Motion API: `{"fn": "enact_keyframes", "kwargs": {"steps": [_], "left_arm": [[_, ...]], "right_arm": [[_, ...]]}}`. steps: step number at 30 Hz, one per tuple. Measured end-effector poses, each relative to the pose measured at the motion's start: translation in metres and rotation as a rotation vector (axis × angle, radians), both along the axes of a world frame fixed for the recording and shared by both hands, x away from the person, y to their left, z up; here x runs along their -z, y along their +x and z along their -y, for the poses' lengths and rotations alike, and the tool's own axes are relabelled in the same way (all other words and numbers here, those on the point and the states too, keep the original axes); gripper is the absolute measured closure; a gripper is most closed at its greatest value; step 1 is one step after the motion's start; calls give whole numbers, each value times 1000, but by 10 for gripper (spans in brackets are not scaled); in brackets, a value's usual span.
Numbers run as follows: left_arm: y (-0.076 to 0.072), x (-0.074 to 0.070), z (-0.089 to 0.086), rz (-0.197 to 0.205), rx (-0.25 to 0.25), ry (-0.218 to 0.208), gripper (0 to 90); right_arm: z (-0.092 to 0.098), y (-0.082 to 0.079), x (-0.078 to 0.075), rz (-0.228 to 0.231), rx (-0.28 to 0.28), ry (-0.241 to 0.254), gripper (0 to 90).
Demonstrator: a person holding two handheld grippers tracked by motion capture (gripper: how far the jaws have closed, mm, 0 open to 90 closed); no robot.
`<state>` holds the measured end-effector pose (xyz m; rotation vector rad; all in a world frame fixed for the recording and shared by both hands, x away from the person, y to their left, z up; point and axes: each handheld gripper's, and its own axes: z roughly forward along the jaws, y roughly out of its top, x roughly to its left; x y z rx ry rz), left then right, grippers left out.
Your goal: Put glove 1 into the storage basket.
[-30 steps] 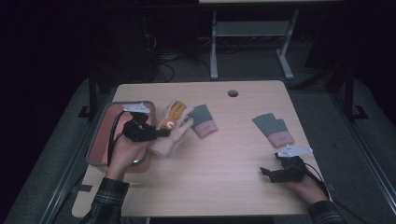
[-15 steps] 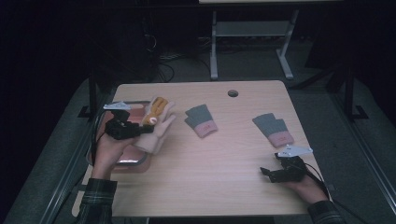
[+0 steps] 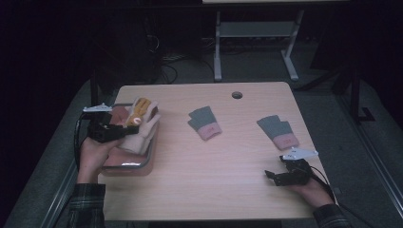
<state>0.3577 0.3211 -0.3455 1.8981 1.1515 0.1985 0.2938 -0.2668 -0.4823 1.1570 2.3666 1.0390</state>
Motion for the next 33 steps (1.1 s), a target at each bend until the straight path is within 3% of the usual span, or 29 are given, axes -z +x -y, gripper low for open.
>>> {"fn": "enact_keyframes", "kwargs": {"steps": [14,27,29,33], "left_arm": [[10,25,-18,-67,-73,44,782],[26,47,-15,-152,-74,155,776],[28,48,-14,-158,-72,149,774],[34,52,-13,-177,-71,178,765]], "right_arm": [[0,0,0,0,0,0,129],[0,0,0,0,0,0,129],[0,0,0,0,0,0,129],[0,0,0,0,1,0,129]]}}
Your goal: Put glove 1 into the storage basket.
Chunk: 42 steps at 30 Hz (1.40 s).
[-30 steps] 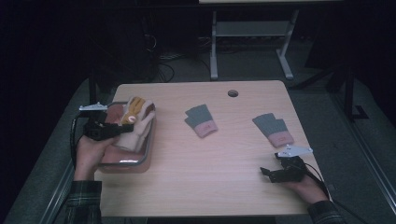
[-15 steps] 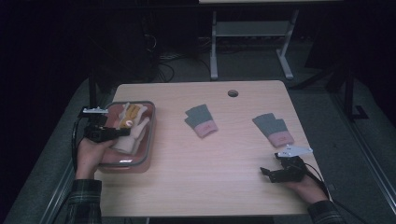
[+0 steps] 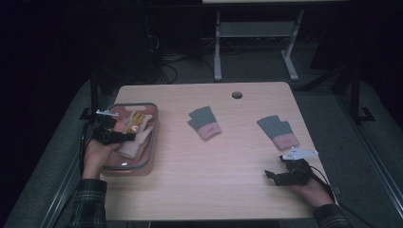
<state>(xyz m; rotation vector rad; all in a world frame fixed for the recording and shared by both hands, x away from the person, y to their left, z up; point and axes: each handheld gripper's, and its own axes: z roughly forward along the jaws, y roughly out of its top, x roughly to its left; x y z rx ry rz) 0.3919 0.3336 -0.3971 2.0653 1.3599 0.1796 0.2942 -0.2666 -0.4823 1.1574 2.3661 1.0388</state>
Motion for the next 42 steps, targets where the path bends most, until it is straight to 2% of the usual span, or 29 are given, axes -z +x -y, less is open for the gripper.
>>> {"fn": "enact_keyframes", "kwargs": {"steps": [5,11,18,23,26,31,35,40,42], "left_arm": [[9,10,4,-35,6,43,756],[13,18,7,-75,20,67,705],[16,27,8,-114,7,95,402],[15,24,7,-72,-11,130,175],[12,18,5,-45,-9,140,141],[6,3,3,15,-15,141,134],[1,-8,6,51,-5,119,134],[-3,-15,19,67,35,61,134],[-3,-15,25,69,45,52,134]], "right_arm": [[0,0,0,0,0,0,129],[0,0,0,0,0,-3,130],[0,0,0,2,0,-2,129],[0,0,0,2,0,-2,130],[0,0,0,1,0,-4,130],[0,0,0,2,1,-2,130],[0,0,0,2,0,-2,130],[0,0,0,0,0,-3,129],[0,0,0,0,0,-4,129]]}}
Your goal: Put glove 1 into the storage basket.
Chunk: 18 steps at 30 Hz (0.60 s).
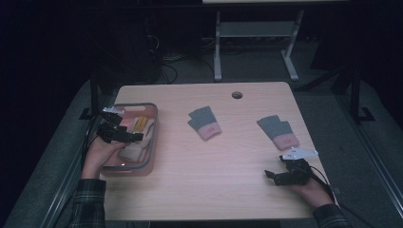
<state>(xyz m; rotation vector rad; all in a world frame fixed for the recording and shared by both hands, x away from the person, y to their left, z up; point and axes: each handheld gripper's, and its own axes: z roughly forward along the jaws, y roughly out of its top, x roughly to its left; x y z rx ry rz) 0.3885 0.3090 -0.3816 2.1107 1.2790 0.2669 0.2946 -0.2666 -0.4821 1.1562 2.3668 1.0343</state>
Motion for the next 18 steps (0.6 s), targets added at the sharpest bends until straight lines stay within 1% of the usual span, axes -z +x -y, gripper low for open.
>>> {"fn": "enact_keyframes", "kwargs": {"steps": [4,8,10,15,17,18], "left_arm": [[-2,-3,15,5,41,-23,134],[-6,-6,33,15,86,-32,134],[-8,-7,42,19,106,-52,134],[-14,-10,66,31,145,-54,135],[-17,-10,75,36,158,-45,135],[-18,-11,80,40,162,-48,135]], "right_arm": [[0,0,0,-1,3,1,122],[0,1,0,0,8,0,110],[0,1,0,0,9,0,109],[0,1,0,0,9,0,108],[0,1,0,0,9,0,108],[0,1,0,1,9,-1,109]]}}
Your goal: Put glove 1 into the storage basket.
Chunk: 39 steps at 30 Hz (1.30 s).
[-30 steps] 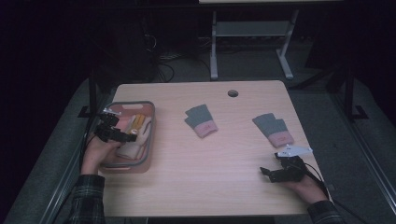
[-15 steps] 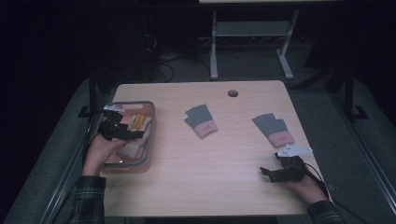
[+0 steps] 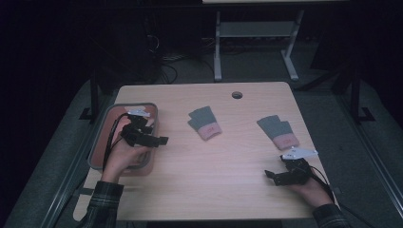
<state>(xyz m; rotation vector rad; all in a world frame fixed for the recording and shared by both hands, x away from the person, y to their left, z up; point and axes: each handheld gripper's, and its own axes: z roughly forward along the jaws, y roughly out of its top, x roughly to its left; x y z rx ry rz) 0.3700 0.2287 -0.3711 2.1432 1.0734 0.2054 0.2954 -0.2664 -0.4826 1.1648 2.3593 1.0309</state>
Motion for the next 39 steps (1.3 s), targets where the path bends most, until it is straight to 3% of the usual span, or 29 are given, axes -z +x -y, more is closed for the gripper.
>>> {"fn": "enact_keyframes", "kwargs": {"steps": [5,11,16,27,32,35,39], "left_arm": [[-8,3,25,-8,57,-22,138],[-17,13,55,-15,109,14,138],[-26,20,76,4,140,21,138],[-53,58,92,62,195,55,137],[-58,73,92,55,202,76,137],[-59,82,91,54,208,92,135],[-61,92,88,55,216,125,134]], "right_arm": [[0,0,0,0,1,1,108],[0,0,0,-1,1,1,108],[0,0,0,0,1,1,108],[-1,-1,-2,-7,-6,-3,150],[-1,1,-6,-29,-4,0,235],[1,4,-14,-15,6,11,340],[6,10,-27,30,32,7,581]]}}
